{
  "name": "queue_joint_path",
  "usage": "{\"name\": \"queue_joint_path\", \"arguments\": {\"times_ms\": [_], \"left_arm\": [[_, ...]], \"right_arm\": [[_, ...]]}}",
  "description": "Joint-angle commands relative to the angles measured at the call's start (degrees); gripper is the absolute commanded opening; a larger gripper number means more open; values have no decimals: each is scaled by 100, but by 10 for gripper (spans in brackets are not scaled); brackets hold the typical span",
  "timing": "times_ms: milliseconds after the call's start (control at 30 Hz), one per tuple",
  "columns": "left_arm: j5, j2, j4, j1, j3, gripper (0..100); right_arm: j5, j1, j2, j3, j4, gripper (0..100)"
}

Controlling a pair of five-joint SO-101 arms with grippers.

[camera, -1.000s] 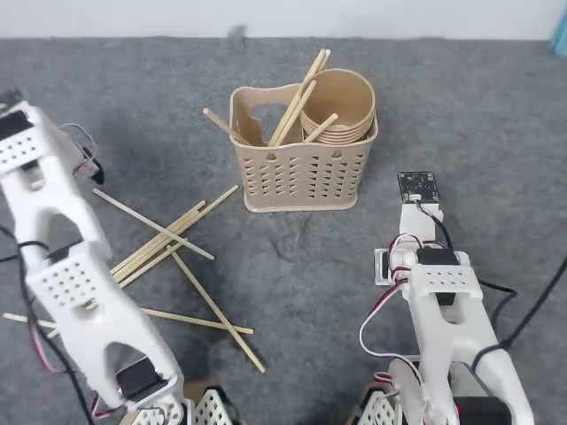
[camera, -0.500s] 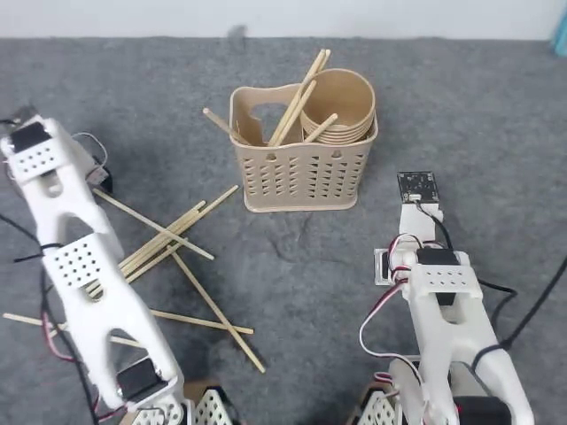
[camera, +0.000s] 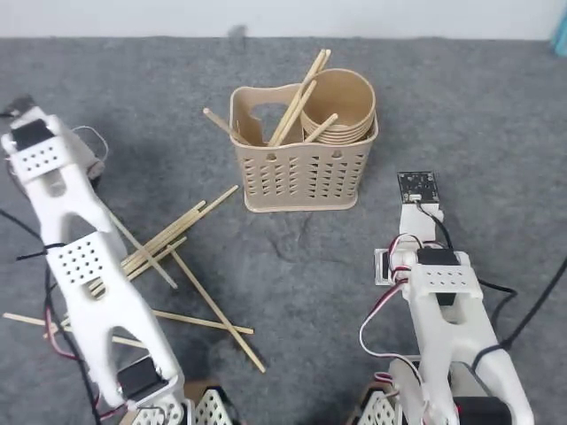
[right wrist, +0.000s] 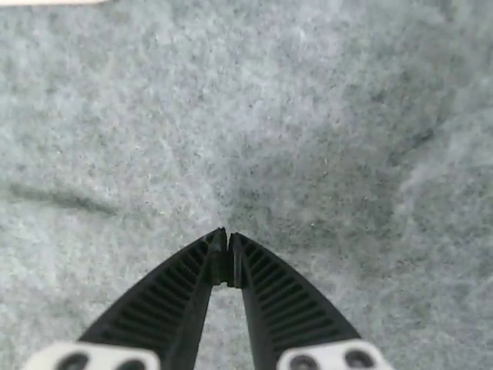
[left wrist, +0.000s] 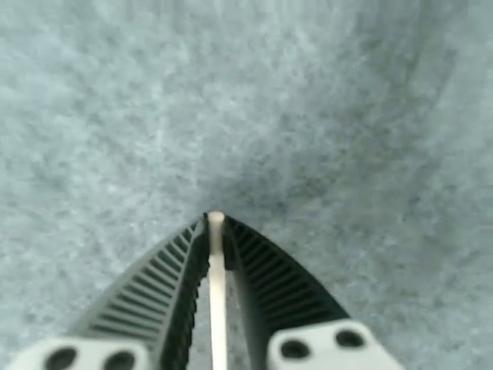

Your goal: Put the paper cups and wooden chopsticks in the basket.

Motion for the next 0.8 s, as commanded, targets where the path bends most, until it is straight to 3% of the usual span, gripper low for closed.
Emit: {"name": "queue_joint_path", "arguments": {"times_ms": [0, 267, 567, 767], "left_arm": [[35, -1002, 193, -26, -189, 13], [35, -2295, 211, -237, 189, 13], [-334, -4809, 123, 35, 3600, 13], [-343, -6602, -466, 387, 5015, 13]], "right_arm": [[70, 40, -277, -18, -92, 8], [70, 40, -277, -18, -110, 8], [79, 40, -277, -18, -119, 8], [79, 40, -268, -18, -101, 8]]}}
